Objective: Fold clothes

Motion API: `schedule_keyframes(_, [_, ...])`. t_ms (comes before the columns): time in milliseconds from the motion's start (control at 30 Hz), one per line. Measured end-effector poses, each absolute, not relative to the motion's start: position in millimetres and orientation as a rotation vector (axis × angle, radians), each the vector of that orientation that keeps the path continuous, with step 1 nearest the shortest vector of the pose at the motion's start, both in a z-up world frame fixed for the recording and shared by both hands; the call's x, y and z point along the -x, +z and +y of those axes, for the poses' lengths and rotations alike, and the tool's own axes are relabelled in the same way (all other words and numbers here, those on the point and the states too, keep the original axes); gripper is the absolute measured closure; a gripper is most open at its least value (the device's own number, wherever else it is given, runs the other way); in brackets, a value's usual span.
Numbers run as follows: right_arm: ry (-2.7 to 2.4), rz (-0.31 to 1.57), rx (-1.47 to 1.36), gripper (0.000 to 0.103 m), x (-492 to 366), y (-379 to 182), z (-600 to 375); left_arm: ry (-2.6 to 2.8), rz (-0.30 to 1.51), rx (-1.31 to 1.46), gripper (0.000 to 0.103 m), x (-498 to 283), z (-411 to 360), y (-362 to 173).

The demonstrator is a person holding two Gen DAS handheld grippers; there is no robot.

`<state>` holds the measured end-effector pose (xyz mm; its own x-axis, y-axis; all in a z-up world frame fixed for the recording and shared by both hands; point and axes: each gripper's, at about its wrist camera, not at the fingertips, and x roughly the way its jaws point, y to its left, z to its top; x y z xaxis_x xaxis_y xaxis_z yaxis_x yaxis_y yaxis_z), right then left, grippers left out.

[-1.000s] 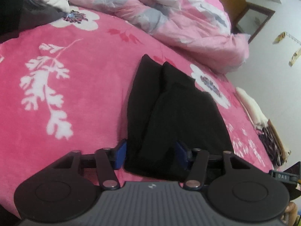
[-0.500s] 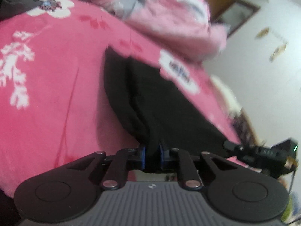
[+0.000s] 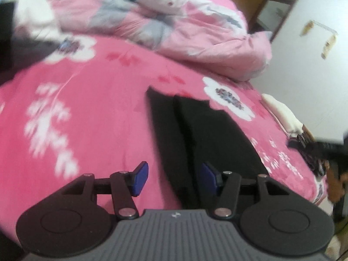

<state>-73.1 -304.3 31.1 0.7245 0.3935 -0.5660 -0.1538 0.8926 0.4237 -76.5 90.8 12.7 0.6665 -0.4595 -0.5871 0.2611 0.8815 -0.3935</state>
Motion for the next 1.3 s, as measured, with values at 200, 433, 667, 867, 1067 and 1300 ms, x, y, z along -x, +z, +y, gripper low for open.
schedule_keyframes(200, [0.432, 0.765, -0.123, 0.092, -44, 23, -224, -0.451, 0.702, 0.186, 0.048, 32, 47, 7])
schedule_keyframes(433, [0.589, 0.682, 0.346, 0.072, -94, 21, -152, -0.553, 0.679, 0.165, 0.045, 22, 34, -12])
schedule_keyframes(667, [0.765, 0.735, 0.513, 0.086, -111, 2, -125, -0.570, 0.637, 0.167, 0.044, 28, 37, -30])
schedule_keyframes(867, [0.775, 0.662, 0.428, 0.103, -113, 7, -135, -0.573, 0.611, 0.146, 0.044, 33, 36, -32])
schedule_keyframes(1067, [0.755, 0.663, 0.320, 0.103, -125, -14, -137, -0.569, 0.580, 0.072, 0.044, 40, 30, -34])
schedule_keyframes(1300, [0.612, 0.694, 0.218, 0.100, -144, -17, -148, -0.569, 0.567, 0.071, 0.044, 43, 31, -35])
